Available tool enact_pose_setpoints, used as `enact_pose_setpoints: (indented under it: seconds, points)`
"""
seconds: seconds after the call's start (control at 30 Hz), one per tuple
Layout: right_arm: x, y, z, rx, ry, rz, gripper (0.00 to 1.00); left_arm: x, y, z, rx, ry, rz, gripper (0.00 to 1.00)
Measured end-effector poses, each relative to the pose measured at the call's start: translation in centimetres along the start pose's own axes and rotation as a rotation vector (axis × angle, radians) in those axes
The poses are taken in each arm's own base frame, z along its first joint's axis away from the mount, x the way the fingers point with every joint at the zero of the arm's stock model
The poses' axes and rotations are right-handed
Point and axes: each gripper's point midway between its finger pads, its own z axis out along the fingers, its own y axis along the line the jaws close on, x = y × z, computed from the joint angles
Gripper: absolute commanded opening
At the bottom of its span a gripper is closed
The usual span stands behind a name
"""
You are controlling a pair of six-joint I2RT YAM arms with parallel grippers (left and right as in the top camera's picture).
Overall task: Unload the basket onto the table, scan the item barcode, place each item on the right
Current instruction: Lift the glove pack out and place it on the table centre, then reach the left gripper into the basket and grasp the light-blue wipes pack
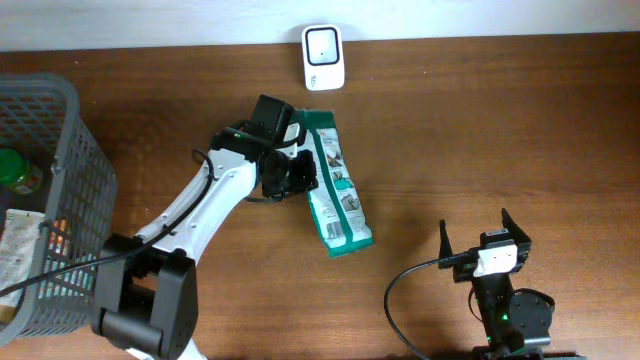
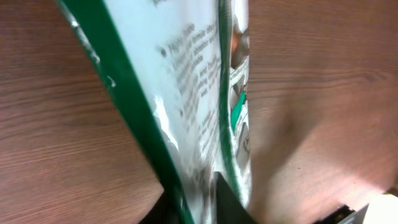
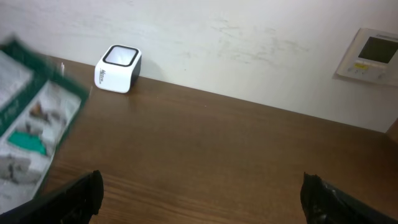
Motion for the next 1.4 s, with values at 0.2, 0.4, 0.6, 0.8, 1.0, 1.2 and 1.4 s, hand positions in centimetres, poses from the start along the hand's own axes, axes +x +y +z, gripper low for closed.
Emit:
enact_pose_setpoints:
  seconds: [0.2,0.4,0.6,0.8,1.0,1.2,1.4]
  points:
    - [0.0,0.0,0.0,0.000,0.000,0.001,0.98,-0.5,0.8,-1.5,-0.055,0.001,0.022,0.77]
    - [0.0,0.0,0.0,0.000,0.000,0.001,0.98,-9.4,4.0,-19.2,-0.295,-0.355,0.005,0.78]
    - [0.0,0.0,0.0,0.000,0.000,0.000,0.98,-10.2,16.9,-37.8,-0.478,-0.749,-0.352,0.80]
    - [0.0,0.0,0.0,0.000,0.000,0.001,0.99,-3.8,29.2,-41.9,-0.600,-0.785,-0.821,0.74]
    - [0.0,0.0,0.0,0.000,0.000,0.000,0.98,4.1,39.5,-33.7,-0.640,-0.540,-1.132,0.63]
    - [0.0,0.0,0.0,0.000,0.000,0.000,0.98,9.5,43.6,-26.2,-0.687,-0.385,-1.238,0.61]
    - [0.0,0.0,0.0,0.000,0.000,0.001,0.98,10.4,44.2,-24.1,-0.713,-0.352,-1.224,0.60]
